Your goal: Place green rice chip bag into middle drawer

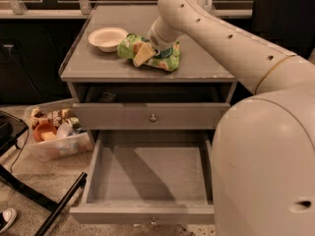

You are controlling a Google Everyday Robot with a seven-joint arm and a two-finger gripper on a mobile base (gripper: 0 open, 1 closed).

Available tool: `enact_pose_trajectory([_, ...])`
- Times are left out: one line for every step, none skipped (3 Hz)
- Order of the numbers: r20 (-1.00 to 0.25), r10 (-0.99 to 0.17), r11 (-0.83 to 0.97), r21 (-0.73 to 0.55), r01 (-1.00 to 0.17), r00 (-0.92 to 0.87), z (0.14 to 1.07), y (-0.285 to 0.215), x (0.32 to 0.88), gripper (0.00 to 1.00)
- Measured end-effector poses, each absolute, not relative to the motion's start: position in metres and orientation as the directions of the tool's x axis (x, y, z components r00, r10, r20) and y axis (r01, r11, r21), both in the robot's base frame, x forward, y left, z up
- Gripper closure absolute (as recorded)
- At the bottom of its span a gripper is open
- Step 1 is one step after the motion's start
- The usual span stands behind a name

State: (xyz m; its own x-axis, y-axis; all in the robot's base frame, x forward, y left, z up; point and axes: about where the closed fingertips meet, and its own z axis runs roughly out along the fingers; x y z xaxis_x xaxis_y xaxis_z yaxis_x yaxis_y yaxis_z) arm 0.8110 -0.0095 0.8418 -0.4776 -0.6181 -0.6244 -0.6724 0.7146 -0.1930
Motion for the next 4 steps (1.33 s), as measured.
enact_pose_trajectory([-0.627,-0.612,0.714,-0.174,-0.678,-0.483,0.833,-0.007,0.818,0.42])
enact_pose_trajectory([-0.627,-0.612,0.714,-0.174,-0.678,-0.483,0.837,-0.007,0.818,0.65])
enact_pose_trajectory([-0.676,-0.57,0.748,-0.19,-0.636,-0.468,0.87,-0.026,0.803,0.88])
enact_pose_trajectory([-0.714,-0.54,0.773,-0.212,-0.598,-0.445,0.9,-0.045,0.756,1.0])
